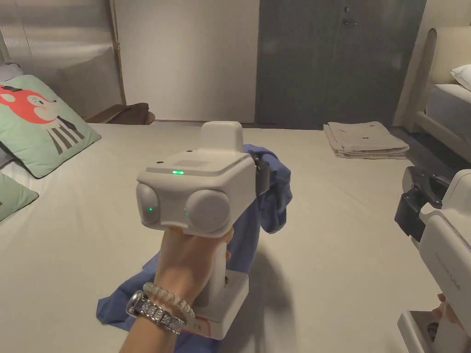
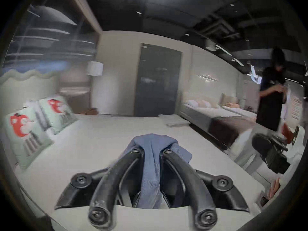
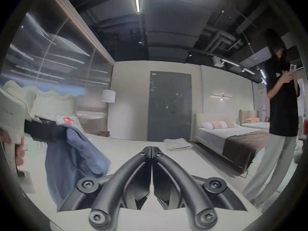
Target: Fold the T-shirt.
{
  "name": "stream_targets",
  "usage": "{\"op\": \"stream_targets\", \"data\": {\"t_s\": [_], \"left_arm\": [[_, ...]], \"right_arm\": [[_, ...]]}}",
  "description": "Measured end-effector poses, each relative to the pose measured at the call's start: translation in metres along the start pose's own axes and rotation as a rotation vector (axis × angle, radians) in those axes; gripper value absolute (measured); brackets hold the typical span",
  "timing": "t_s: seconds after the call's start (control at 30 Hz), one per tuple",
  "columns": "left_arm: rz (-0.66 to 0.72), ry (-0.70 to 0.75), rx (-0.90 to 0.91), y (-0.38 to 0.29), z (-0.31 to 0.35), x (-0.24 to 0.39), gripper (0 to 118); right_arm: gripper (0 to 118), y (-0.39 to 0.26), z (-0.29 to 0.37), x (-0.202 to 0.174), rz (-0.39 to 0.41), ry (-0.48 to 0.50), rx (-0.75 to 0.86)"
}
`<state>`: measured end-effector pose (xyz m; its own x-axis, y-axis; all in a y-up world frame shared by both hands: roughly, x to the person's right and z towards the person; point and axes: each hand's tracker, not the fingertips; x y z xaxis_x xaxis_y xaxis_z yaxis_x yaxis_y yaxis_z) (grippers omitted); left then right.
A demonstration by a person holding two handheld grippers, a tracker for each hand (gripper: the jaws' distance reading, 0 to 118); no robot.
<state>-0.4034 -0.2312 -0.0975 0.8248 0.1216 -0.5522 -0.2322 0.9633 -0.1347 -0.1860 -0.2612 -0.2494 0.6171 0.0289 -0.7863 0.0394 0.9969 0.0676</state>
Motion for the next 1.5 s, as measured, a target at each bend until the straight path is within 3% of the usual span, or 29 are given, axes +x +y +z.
{"op": "stream_targets", "data": {"t_s": [0.17,0.4,0.57,0.87,0.9,0.93,1.0,1.03,1.2,1.5], "left_arm": [[-0.028,-0.203,-0.188,-0.069,-0.055,0.081,7],[-0.103,-0.317,-0.482,-0.184,-0.087,0.161,7],[-0.132,-0.303,-0.628,-0.234,-0.1,0.169,7],[-0.069,-0.28,-0.654,-0.251,-0.107,0.155,10],[-0.054,-0.293,-0.649,-0.25,-0.105,0.152,16],[-0.054,-0.302,-0.637,-0.248,-0.101,0.148,39],[-0.037,-0.3,-0.606,-0.239,-0.09,0.14,96],[-0.023,-0.302,-0.58,-0.231,-0.083,0.133,112],[0.065,-0.206,-0.339,-0.172,-0.04,0.059,108],[0.052,0.269,0.125,-0.088,0.095,-0.046,106]], "right_arm": [[0,-0.008,0.023,0.043,0.02,-0.086,-0.022],[0,-0.033,0.038,0.076,0.003,-0.154,-0.086],[0,-0.047,0.041,0.078,0.0,-0.15,-0.121],[0,-0.052,0.038,0.067,0.0,-0.122,-0.132],[0,-0.051,0.038,0.066,0.002,-0.119,-0.129],[0,-0.05,0.038,0.066,0.005,-0.117,-0.126],[0,-0.047,0.039,0.065,0.011,-0.113,-0.117],[0,-0.045,0.04,0.065,0.013,-0.111,-0.113],[0,-0.036,0.04,0.061,0.007,-0.103,-0.081],[0,-0.035,0.039,0.036,-0.013,-0.049,-0.04]]}}
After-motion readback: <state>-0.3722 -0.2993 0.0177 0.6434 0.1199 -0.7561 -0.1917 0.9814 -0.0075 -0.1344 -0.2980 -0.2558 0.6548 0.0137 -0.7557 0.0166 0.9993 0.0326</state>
